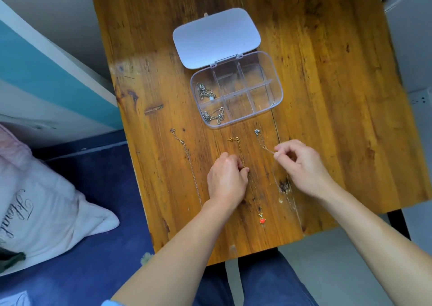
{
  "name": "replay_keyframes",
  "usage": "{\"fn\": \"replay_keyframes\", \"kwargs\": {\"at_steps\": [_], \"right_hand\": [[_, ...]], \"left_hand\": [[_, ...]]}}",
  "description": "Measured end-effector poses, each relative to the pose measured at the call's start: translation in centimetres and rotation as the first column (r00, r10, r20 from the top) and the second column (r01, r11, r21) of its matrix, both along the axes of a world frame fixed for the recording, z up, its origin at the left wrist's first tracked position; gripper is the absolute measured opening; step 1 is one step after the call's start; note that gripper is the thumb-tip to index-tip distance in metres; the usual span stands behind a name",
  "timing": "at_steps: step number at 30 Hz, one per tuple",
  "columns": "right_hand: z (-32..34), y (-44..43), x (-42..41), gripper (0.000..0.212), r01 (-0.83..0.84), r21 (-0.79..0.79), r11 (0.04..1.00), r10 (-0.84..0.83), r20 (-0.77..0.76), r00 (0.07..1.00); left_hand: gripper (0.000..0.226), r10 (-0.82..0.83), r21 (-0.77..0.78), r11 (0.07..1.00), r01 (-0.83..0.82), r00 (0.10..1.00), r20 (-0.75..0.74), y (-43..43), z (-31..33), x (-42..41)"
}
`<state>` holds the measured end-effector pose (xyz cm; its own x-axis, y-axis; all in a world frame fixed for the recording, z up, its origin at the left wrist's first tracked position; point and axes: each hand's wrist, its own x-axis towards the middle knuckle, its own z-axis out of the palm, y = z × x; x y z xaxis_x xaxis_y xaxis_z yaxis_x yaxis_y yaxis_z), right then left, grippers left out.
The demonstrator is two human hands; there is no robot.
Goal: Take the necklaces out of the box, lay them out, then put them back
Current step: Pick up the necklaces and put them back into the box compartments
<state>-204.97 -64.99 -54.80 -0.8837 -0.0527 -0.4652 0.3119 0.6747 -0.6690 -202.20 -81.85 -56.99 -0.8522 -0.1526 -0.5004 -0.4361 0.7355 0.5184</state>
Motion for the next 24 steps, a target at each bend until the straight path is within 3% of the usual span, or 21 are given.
{"fn": "replay_keyframes", "kwargs": {"at_steps": [7,12,18,24], "right_hand": [[3.1,0.5,-3.6,0.015,0.243,-0.339,0.909,-0.311,-0.163,0.936],[5.4,-0.4,-8.8,0.011,0.364,-0.696,0.619,-0.524,-0.021,0.852],[6.9,-2.0,-14.5,0.024,0.515,-0.783,0.348,-0.599,0.236,0.765],[5.6,-3.9,-17.4,0.024,0.607,-0.719,0.339,-0.649,0.289,0.704]], "left_hand": [[0.011,-0.054,0.03,0.998,0.054,0.998,0.025,0.7,-0.4,0.8],[0.014,-0.136,0.009,0.991,0.136,0.989,0.05,1.0,-0.6,0.7],[0.016,-0.215,-0.009,0.976,0.217,0.973,0.078,1.2,-0.3,0.2],[0.014,-0.239,-0.004,0.971,0.241,0.967,0.087,0.9,0.2,-0.6]]}}
